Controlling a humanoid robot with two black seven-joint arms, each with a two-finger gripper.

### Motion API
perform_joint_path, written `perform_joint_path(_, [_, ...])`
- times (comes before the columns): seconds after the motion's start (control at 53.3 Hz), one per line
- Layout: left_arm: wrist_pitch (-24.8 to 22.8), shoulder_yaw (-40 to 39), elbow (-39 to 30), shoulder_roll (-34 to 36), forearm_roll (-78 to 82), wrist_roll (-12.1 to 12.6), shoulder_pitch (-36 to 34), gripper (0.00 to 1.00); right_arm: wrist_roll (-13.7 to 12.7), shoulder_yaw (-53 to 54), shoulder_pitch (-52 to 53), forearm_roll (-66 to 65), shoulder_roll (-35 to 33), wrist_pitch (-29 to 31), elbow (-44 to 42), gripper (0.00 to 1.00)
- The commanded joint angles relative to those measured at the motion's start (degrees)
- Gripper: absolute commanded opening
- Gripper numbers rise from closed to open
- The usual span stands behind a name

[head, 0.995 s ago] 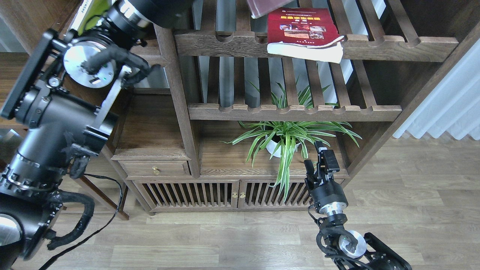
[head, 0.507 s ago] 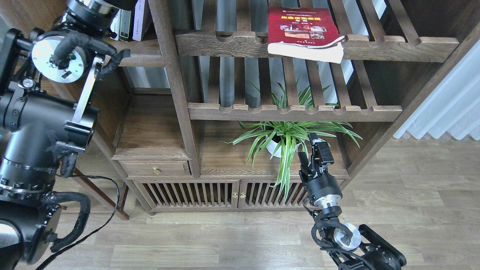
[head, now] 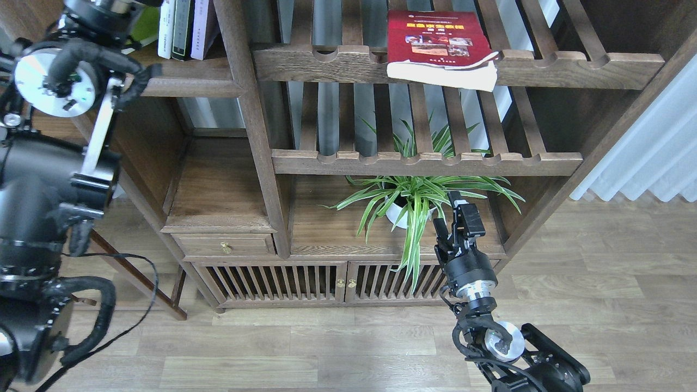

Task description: Organize books on shelf

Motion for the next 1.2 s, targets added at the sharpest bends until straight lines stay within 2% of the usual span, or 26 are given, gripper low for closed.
perform_joint_path(0.0, [0.0, -1.12, 0.0, 2.96, -0.51, -0.08, 0.38, 0.03, 0.0, 0.0, -0.01, 0.03, 0.04, 0.0, -0.14, 0.94])
perform_joint_path(0.188, [0.0, -4.46, 0.08, 7.97, -2.62, -0.17, 1.17, 0.03, 0.0, 0.0, -0.01, 0.03, 0.04, 0.0, -0.23, 0.94])
perform_joint_path(0.526, [0.0, -10.25, 0.08, 16.06, -5.42, -0.52, 10.57, 0.03, 0.0, -0.09, 0.08, 0.03, 0.04, 0.0, -0.58, 0.94])
perform_joint_path(0.957, [0.0, -15.36, 0.87, 25.81, -8.59, -0.26, 17.43, 0.03, 0.0, -0.53, 0.08, -0.06, 0.83, 0.0, -0.67, 0.94])
perform_joint_path(1.183, [0.0, -15.36, 2.28, 27.05, -6.05, -0.25, 21.83, 0.02, 0.0, -1.41, -0.01, -0.06, 1.8, 0.0, -0.58, 0.94])
